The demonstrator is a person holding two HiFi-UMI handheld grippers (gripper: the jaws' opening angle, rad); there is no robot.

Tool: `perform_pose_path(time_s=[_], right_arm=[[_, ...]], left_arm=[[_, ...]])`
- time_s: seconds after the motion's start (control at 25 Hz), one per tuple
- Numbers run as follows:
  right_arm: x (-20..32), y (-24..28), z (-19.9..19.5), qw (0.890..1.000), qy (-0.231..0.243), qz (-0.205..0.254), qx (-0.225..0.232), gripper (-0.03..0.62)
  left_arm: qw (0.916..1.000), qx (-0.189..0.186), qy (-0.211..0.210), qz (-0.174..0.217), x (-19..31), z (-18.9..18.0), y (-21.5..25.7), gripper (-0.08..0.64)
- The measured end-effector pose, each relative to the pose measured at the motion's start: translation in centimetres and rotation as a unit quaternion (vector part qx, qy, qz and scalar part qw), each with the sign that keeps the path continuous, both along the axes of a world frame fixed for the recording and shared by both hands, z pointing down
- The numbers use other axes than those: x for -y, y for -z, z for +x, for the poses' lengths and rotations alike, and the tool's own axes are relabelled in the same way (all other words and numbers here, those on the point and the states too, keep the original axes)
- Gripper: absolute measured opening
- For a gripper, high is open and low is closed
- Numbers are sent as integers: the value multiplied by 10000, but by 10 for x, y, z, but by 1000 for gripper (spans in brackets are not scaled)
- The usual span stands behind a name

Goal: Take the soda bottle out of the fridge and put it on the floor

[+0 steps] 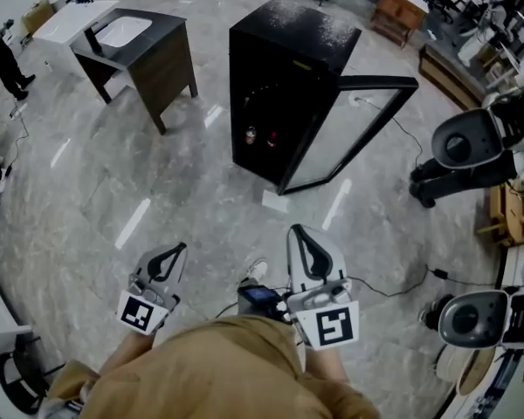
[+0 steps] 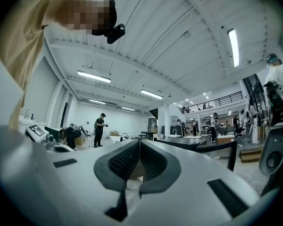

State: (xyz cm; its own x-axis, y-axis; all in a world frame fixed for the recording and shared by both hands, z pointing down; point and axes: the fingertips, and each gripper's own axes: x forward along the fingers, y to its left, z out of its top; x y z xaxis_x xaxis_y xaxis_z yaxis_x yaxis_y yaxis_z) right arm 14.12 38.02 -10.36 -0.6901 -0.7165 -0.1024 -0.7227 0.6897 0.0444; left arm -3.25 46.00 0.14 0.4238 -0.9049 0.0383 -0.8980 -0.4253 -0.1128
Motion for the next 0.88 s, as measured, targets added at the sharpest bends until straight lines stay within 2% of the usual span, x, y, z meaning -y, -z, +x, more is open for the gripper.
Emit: perform_pose_path(time_s=[0.24, 0.4, 0.52, 0.72, 0.88], right_arm=[[113, 8, 39, 9998, -123, -6, 162, 2], [164, -3, 56, 9993, -131, -192, 303, 2], [196, -14, 60, 9989, -70, -283, 362, 2], [220, -20, 72, 9984, -43, -365, 430, 2], [224, -20, 86, 9980, -241, -373, 457, 2]], left_arm=[[9995, 33, -91, -303, 107, 34, 1, 2], [9986, 136, -51, -504, 156, 43, -3, 2], [9985, 223, -44, -496, 191, 51, -5, 2], [9988, 204, -137, -416, 221, 73, 2, 2], [9993, 177, -69, -310, 233, 69, 9, 2]])
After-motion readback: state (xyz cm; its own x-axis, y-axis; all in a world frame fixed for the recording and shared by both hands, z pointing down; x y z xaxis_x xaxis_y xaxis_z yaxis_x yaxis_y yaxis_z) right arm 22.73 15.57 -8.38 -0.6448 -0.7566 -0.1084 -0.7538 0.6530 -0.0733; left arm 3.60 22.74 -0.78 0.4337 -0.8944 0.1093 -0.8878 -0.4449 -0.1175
